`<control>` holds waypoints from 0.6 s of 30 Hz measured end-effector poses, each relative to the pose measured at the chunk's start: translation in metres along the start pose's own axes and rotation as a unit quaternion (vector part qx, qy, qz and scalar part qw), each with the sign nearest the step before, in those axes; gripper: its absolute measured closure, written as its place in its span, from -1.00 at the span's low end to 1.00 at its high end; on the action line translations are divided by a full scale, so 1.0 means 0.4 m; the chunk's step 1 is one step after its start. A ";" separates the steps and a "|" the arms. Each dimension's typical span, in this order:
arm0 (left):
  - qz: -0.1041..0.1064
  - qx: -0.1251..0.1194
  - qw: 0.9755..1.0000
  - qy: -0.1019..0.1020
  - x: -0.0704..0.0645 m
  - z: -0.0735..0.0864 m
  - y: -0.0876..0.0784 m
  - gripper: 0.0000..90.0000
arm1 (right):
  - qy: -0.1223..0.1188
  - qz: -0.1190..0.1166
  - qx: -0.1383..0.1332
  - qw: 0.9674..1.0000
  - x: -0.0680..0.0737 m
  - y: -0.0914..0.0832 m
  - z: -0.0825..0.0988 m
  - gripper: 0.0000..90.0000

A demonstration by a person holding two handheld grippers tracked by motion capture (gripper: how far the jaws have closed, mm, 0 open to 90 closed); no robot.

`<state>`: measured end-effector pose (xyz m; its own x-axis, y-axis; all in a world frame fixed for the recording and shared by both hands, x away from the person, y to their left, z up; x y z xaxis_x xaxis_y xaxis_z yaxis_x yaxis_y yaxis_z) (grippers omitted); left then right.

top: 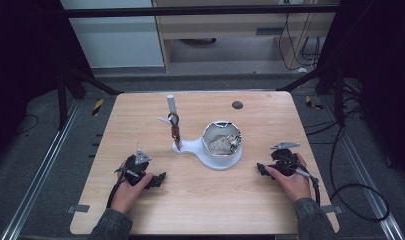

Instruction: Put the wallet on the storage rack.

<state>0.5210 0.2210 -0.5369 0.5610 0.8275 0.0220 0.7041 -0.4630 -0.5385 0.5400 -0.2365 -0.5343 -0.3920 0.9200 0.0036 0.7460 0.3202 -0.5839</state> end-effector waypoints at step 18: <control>0.001 0.000 1.000 -0.001 -0.001 -0.002 0.003 -1.00 | 0.023 0.035 -0.036 0.998 0.011 -0.001 0.018 -0.98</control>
Point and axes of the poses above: each handheld gripper's, and its own axes: y roughly forward along the jaws, z roughly out of its underside, x roughly to its left, the point moved 4 cm from there along y, roughly forward along the jaws, and after that the axes turned 12 degrees about -x, right-handed, at the moved point
